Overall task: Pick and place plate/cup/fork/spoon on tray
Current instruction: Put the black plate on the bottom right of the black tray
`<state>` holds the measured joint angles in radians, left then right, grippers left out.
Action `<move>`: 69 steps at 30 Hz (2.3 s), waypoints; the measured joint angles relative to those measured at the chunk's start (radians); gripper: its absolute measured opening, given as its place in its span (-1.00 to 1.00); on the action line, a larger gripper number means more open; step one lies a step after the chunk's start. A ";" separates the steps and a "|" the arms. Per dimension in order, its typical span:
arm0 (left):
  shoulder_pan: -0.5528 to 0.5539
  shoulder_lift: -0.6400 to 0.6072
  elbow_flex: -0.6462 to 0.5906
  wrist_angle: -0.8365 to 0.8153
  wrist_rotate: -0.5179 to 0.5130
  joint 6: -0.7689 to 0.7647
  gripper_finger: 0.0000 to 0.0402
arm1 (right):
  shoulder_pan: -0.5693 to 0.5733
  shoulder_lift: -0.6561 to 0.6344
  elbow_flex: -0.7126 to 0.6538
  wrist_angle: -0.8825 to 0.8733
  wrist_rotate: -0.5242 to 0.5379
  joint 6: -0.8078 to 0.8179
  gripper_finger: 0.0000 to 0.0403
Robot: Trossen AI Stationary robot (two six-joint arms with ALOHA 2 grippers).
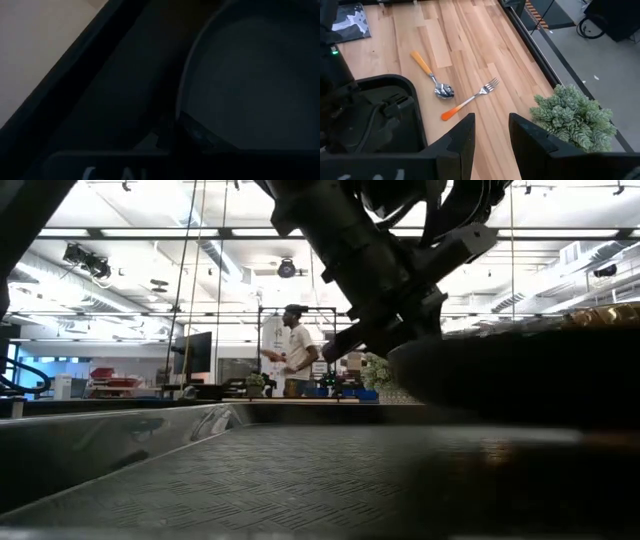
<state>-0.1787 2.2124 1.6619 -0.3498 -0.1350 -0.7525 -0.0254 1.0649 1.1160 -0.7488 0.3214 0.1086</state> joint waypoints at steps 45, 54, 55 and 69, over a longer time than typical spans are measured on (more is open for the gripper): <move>-0.054 -0.158 0.000 -0.517 -0.264 0.816 -0.63 | -0.003 0.072 -0.169 0.463 -0.002 0.011 -0.38; -0.061 -0.216 -0.192 -0.498 -0.316 0.826 -0.69 | 0.004 0.200 -0.135 0.460 -0.019 0.049 -0.38; -0.061 -0.233 -0.225 -0.490 -0.330 0.811 -0.70 | 0.004 0.209 -0.116 0.450 -0.018 0.049 -0.38; -0.041 -0.595 -0.660 -0.054 -0.366 0.677 -0.79 | 0.050 0.407 0.002 0.341 -0.129 0.053 -0.38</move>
<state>-0.2194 1.6169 1.0020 -0.4036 -0.5009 -0.0753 0.0250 1.4715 1.1183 -0.4080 0.1923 0.1612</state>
